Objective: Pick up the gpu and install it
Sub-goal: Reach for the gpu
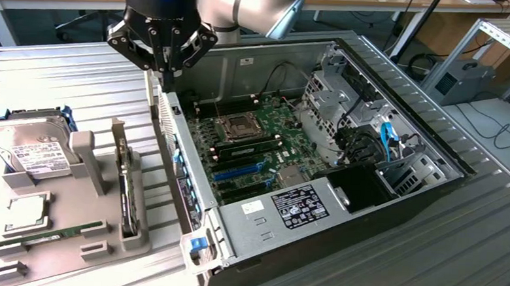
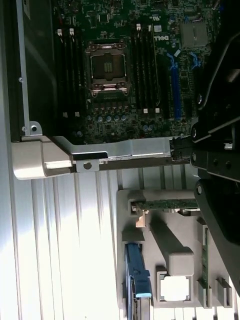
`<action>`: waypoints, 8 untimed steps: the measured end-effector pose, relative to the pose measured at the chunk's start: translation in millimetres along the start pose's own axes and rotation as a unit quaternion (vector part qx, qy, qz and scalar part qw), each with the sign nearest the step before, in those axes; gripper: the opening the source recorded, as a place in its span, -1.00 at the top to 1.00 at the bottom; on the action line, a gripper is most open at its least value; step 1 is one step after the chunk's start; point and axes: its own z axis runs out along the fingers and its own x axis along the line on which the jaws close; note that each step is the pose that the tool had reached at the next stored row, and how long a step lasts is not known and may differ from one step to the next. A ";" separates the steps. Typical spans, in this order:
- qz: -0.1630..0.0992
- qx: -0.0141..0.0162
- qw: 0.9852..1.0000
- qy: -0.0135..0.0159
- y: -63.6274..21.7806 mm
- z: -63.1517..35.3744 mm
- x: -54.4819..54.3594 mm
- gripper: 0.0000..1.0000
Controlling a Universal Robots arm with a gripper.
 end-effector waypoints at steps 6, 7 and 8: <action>0.000 0.000 1.000 0.000 -0.1 0.3 1.9 0.79; 0.000 0.000 1.000 0.000 -0.2 0.3 2.1 0.79; 0.000 0.000 1.000 0.000 -0.2 0.3 2.4 0.79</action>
